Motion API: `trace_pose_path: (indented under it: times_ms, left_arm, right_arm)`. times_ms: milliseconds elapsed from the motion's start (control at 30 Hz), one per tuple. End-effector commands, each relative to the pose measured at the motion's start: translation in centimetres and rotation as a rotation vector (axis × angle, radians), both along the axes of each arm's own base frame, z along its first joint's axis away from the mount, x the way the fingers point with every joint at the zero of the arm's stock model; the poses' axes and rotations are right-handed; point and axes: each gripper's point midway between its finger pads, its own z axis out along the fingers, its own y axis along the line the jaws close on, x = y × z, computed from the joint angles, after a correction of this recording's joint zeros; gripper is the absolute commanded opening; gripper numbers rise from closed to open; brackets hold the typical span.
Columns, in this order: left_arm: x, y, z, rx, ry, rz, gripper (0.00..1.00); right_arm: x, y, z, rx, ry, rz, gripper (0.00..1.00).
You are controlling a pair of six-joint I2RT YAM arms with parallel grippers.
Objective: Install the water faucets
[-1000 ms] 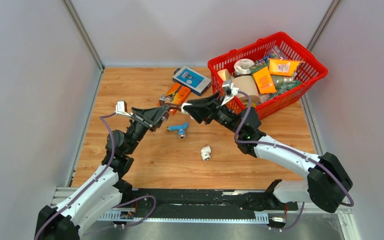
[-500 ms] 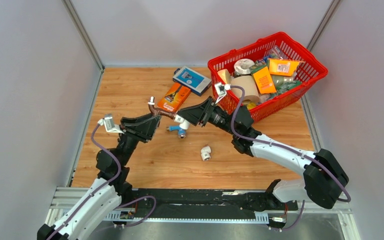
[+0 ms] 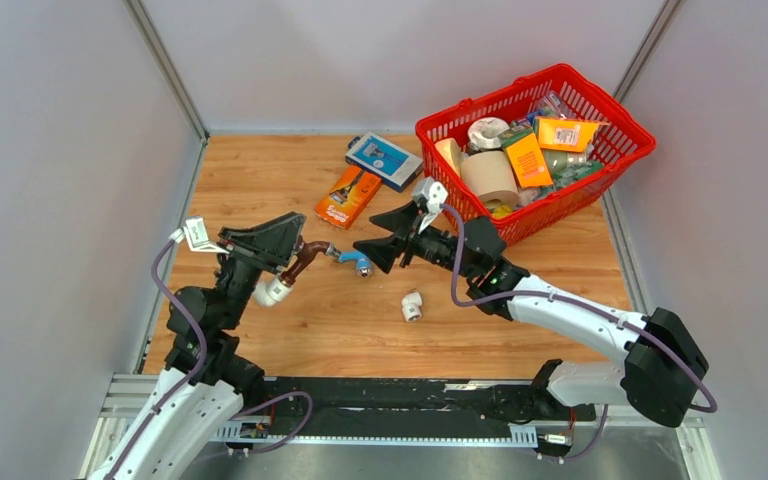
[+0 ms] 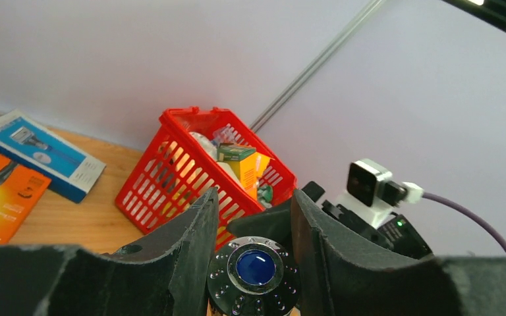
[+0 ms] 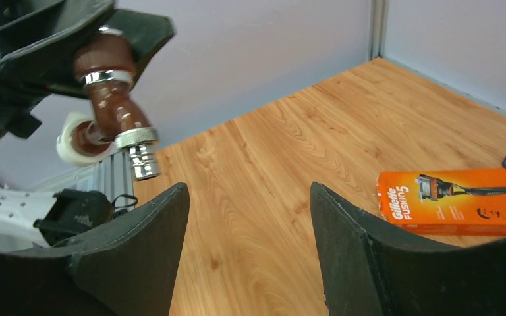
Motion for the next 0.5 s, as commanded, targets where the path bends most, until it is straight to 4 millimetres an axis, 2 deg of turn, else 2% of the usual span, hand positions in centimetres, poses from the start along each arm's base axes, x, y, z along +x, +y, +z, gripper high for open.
trace_pose_path:
  times_ms: [0,233,467]
  left_arm:
    - [0.5,-0.2,-0.2,0.059,0.046,0.013,0.0]
    - [-0.3,-2.1,0.0,0.168,-0.035,-0.077,0.0]
    - [-1.7,-3.9,1.6,0.264,-0.181,-0.168,0.0]
  right_arm:
    - [-2.2,1.0,0.9,-0.046,-0.181,0.062,0.7]
    - [-6.2,2.6,1.7,-0.062,-0.232,0.299,0.72]
    - [-7.9,4.2,3.2,-0.068,-0.182,0.45,0.71]
